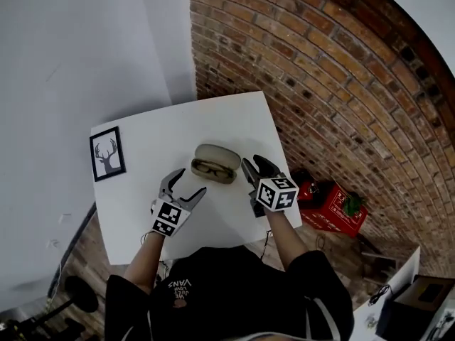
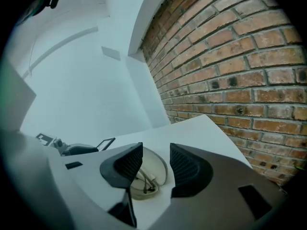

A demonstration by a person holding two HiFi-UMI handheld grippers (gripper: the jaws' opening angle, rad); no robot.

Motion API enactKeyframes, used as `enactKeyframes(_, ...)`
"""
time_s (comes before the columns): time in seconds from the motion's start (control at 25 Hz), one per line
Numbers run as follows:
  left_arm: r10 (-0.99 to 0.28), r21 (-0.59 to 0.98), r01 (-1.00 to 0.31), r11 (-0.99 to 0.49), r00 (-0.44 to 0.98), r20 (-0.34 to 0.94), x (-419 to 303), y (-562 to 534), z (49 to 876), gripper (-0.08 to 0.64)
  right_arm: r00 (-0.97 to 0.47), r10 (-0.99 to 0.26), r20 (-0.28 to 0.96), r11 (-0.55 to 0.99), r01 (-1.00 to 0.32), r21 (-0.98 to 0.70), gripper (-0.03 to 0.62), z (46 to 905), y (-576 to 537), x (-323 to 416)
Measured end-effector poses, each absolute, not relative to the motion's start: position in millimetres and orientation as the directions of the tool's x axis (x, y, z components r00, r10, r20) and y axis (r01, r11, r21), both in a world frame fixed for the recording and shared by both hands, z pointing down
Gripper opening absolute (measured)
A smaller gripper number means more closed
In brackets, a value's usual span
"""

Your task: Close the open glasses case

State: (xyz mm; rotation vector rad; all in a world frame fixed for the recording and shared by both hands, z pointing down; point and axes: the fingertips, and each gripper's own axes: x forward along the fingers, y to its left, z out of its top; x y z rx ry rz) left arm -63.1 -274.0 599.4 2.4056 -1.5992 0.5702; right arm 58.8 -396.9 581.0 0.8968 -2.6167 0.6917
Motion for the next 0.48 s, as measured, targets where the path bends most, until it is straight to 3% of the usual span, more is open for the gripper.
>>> enactKeyframes(0.48,-0.760,-0.085,-0.864,-0.497,0.386,0.522,-41.3,-293.6,645.1,0.345,-0.717,-0.466,0.518,0.703,-0.656,-0.275,0.144,625.2,-468.3,20.5)
